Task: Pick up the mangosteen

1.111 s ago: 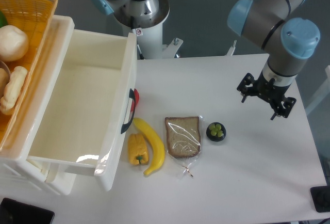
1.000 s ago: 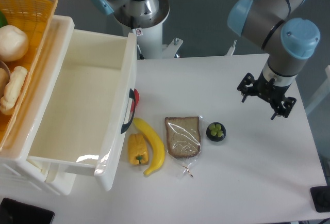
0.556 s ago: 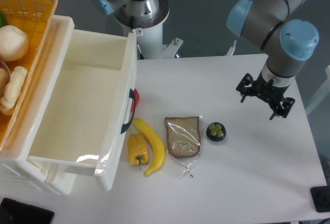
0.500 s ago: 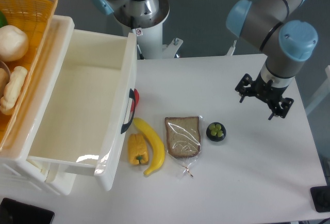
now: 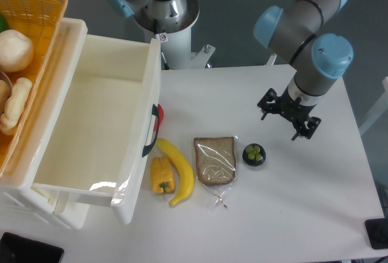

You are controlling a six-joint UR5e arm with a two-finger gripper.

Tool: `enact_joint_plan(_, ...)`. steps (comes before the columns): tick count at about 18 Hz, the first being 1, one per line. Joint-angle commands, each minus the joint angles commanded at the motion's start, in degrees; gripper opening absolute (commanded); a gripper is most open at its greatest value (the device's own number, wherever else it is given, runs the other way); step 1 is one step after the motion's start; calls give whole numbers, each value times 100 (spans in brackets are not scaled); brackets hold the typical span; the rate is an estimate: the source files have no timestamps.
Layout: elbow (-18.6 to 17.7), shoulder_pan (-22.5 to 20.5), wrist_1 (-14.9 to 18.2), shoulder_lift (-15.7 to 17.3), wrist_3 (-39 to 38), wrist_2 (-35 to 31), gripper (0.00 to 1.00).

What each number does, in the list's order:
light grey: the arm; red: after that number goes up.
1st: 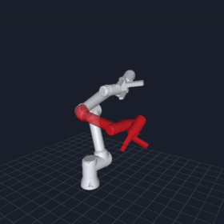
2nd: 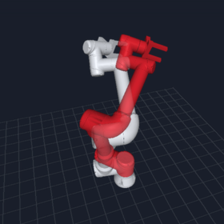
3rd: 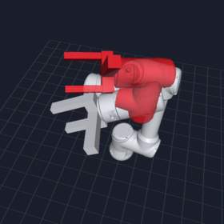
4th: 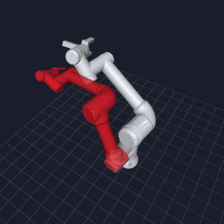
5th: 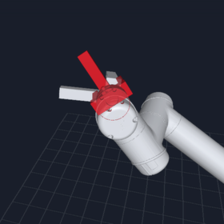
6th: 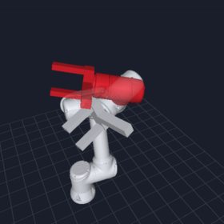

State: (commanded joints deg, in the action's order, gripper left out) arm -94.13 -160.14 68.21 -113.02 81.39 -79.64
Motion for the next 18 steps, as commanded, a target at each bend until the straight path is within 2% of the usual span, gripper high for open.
enact_joint_plan(8, -237, 105, -378, -228, -26, 98, 100)
enact_joint_plan(10, -237, 176, -588, -325, -201, 89, 100)
enact_joint_plan(18, -202, 255, -791, -501, -281, 80, 100)
